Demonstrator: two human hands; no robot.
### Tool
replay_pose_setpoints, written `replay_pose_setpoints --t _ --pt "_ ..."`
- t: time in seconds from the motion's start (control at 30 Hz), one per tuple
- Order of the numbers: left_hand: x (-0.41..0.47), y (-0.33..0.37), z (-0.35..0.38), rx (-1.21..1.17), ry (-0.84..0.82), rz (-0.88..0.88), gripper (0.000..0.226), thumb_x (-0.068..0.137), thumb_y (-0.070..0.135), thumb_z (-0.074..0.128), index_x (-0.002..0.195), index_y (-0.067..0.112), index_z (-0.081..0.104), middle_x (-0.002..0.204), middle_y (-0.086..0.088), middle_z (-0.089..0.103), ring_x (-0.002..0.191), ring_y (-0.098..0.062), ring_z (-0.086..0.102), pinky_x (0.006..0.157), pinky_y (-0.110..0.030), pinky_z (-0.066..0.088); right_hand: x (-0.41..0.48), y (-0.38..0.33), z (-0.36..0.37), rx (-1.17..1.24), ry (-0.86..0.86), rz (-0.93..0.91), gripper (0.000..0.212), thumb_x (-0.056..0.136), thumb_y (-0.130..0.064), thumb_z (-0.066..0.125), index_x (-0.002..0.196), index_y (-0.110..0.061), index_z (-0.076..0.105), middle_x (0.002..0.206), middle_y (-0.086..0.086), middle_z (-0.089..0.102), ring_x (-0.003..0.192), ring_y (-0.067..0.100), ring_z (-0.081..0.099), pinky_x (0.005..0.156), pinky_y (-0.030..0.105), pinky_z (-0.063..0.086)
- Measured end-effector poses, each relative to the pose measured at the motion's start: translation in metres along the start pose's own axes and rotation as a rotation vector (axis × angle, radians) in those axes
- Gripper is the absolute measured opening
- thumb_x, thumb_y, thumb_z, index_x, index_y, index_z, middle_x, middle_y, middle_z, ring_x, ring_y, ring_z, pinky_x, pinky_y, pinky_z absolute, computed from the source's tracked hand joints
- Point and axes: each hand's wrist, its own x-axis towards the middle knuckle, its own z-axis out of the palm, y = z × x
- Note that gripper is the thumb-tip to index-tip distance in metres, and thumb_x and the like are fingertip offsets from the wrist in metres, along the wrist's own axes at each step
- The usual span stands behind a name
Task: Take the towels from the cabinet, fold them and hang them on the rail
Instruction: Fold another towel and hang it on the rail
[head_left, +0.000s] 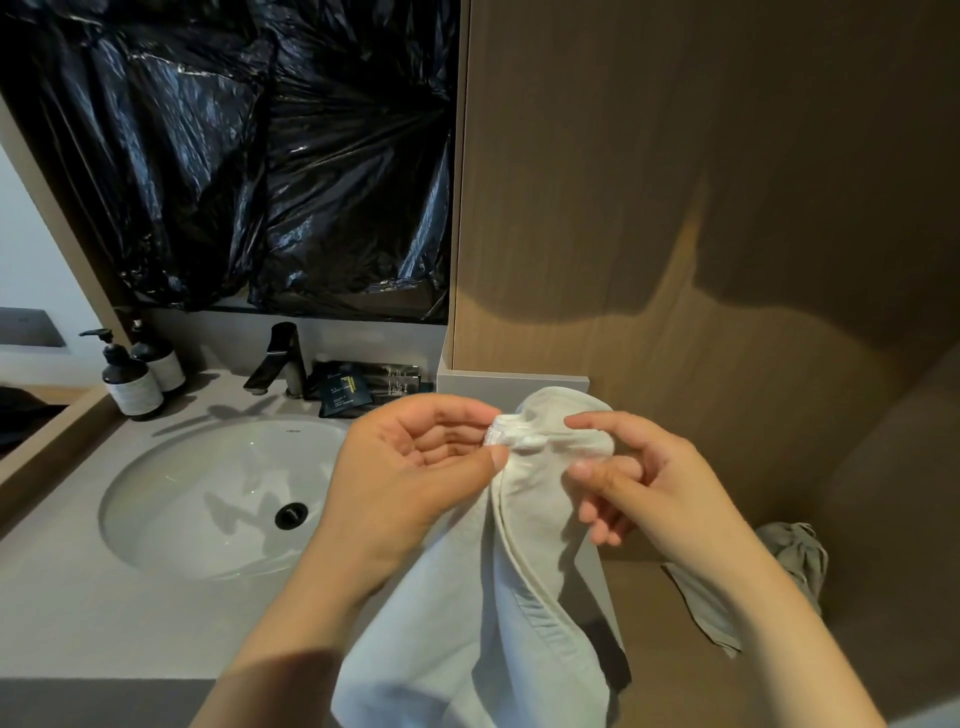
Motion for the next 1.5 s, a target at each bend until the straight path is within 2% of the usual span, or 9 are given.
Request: replay_pose_setpoints --t 0.2,0.33,0.53,0.67,0.97,1.2,1.3,1.43,1.5 --pt "0.013 0.006 -0.023 0.059 0.038 0.017 0.03 0.062 0.001 0.076 0.092 0.005 0.071 0.087 -0.014 0.075 0.078 -0.021 0.071 0.074 -0.022 0.058 0.017 0.0 -0.033 -0.706 0.03 -0.01 0.029 0.075 -0.065 0.065 0.097 -0.047 0.058 0.07 -0.013 0.067 0.062 0.008 0.064 0.058 0.028 0.057" --pt "0.022 0.009 -0.041 0.119 0.054 0.02 0.029 0.066 -0.006 0.075 0.092 0.007 0.07 0.087 -0.011 0.075 0.078 -0.017 0.071 0.071 -0.019 0.056 0.024 0.0 -0.038 -0.913 -0.012 -0.059 0.038 0.069 -0.075 0.061 0.084 -0.04 0.058 0.084 -0.021 0.058 0.079 0.005 0.058 0.066 0.034 0.056" --pt "0.04 0.023 -0.062 0.189 0.12 0.073 0.028 0.069 -0.006 0.075 0.083 0.018 0.072 0.083 -0.006 0.075 0.077 -0.015 0.07 0.07 -0.021 0.056 0.027 -0.02 -0.035 -0.71 0.07 -0.218 0.038 0.07 -0.063 0.071 0.066 -0.027 0.061 0.072 -0.015 0.064 0.073 0.007 0.062 0.057 0.024 0.055" --pt "0.053 0.04 -0.064 0.136 0.13 0.126 0.025 0.075 -0.007 0.07 0.085 0.016 0.07 0.075 -0.002 0.073 0.063 -0.008 0.066 0.055 -0.014 0.051 0.036 -0.047 -0.029 -0.594 0.225 -0.368 0.029 0.073 -0.051 0.073 0.064 -0.028 0.058 0.071 -0.014 0.063 0.071 0.009 0.062 0.054 0.01 0.046" --pt "0.083 0.06 -0.05 0.11 0.214 0.196 0.022 0.08 -0.006 0.069 0.083 0.015 0.066 0.07 0.002 0.073 0.065 -0.008 0.066 0.064 -0.02 0.056 0.058 -0.094 -0.039 -0.468 0.367 -0.462 0.033 0.072 -0.046 0.079 0.075 -0.025 0.053 0.072 -0.008 0.059 0.066 0.013 0.057 0.049 0.01 0.044" --pt "0.09 0.078 -0.035 0.075 0.146 0.241 0.022 0.082 -0.01 0.065 0.081 0.012 0.059 0.063 0.006 0.069 0.052 -0.002 0.059 0.055 -0.016 0.052 0.052 -0.107 -0.053 -0.486 0.367 -0.398 0.035 0.064 -0.06 0.07 0.095 -0.043 0.064 0.081 -0.021 0.064 0.081 0.0 0.062 0.057 0.003 0.046" --pt "0.092 0.086 -0.027 0.116 0.095 0.298 0.024 0.08 -0.011 0.067 0.078 0.013 0.059 0.065 0.004 0.069 0.055 -0.004 0.062 0.058 -0.018 0.053 0.047 -0.116 -0.065 -0.62 0.253 -0.323 0.029 0.069 -0.068 0.063 0.091 -0.049 0.068 0.088 -0.031 0.066 0.089 -0.011 0.061 0.06 0.008 0.048" --pt "0.093 0.086 -0.01 0.182 0.032 0.339 0.027 0.076 -0.008 0.073 0.075 0.017 0.062 0.086 -0.018 0.073 0.081 -0.022 0.069 0.078 -0.032 0.059 0.054 -0.117 -0.052 -0.817 0.164 -0.301 0.031 0.078 -0.068 0.061 0.084 -0.039 0.07 0.079 -0.019 0.067 0.078 0.002 0.064 0.065 0.033 0.057" --pt "0.094 0.084 -0.004 0.195 -0.012 0.345 0.032 0.074 -0.006 0.076 0.071 0.023 0.063 0.087 -0.018 0.073 0.08 -0.022 0.069 0.079 -0.033 0.058 0.059 -0.114 -0.039 -0.822 0.143 -0.325 0.034 0.076 -0.066 0.065 0.096 -0.038 0.067 0.088 -0.02 0.067 0.084 0.0 0.063 0.074 0.031 0.057"
